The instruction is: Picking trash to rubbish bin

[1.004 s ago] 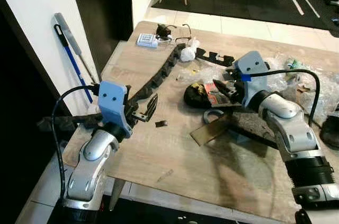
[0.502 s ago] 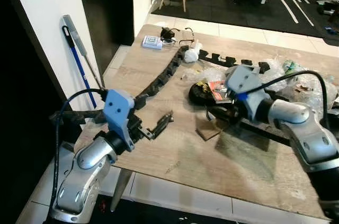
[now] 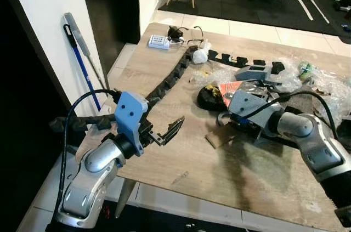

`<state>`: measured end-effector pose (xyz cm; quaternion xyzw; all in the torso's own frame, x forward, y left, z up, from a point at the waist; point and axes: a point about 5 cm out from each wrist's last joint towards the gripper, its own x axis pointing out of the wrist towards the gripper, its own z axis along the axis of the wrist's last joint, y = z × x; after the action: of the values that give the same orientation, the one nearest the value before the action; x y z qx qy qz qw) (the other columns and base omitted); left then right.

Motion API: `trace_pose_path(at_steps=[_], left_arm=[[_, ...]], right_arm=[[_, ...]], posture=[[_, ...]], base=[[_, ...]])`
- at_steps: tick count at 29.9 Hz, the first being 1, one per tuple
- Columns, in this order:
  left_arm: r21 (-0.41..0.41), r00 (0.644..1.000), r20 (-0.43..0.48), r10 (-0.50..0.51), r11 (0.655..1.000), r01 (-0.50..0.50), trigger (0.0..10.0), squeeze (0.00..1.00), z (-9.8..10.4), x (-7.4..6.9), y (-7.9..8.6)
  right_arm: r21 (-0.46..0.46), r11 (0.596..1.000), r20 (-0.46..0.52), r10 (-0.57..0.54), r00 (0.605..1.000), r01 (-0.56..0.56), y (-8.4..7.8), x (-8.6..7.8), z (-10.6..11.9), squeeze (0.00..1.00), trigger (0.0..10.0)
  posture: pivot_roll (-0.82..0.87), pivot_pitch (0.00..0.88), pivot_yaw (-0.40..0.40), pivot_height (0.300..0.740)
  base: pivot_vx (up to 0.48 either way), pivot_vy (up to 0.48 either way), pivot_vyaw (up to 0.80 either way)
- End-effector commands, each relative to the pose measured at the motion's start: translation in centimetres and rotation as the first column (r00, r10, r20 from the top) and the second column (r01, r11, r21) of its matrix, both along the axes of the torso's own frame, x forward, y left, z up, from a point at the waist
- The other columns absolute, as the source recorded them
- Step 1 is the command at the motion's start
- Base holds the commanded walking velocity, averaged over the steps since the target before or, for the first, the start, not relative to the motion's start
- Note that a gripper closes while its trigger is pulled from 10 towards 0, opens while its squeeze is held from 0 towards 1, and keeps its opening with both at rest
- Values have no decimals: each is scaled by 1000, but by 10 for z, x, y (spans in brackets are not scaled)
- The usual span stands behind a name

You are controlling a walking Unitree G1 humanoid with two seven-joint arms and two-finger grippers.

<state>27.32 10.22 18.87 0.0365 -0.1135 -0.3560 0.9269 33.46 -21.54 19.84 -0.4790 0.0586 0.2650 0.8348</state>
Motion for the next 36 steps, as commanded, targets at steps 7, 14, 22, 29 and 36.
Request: trace_pose_path(at_steps=[7, 14, 22, 29, 36], left_arm=[[21, 1000, 4, 3, 1000, -4, 10000, 0, -2, -2, 1], [27, 1000, 5, 12, 1000, -12, 10000, 0, -2, -2, 3], [31, 1000, 7, 11, 999, -12, 10000, 0, -2, -1, 3], [33, 1000, 6, 9, 999, -9, 10000, 0, -3, -1, 3], [31, 1000, 7, 9, 999, -9, 10000, 0, -3, -1, 2]], right_arm=[[34, 999, 43, 20, 999, -21, 5, 3, 4, 0, 10000], [51, 998, 103, 29, 994, -34, 8, 6, 14, 0, 10000], [-16, 1000, 150, 19, 988, -17, 2, 9, 17, 0, 10000], [-62, 998, 178, 7, 984, 4, -5, 10, 20, 0, 10000], [-42, 999, 185, 7, 983, 1, -6, 11, 22, 0, 7020]], posture=[[5, 175, -25, 740], [12, 173, -27, 740], [12, 158, -28, 740], [10, 151, -30, 740], [7, 151, -31, 740]], base=[[0, 0, 0], [0, 0, 0], [0, 0, 0], [0, 0, 0], [0, 0, 0]])
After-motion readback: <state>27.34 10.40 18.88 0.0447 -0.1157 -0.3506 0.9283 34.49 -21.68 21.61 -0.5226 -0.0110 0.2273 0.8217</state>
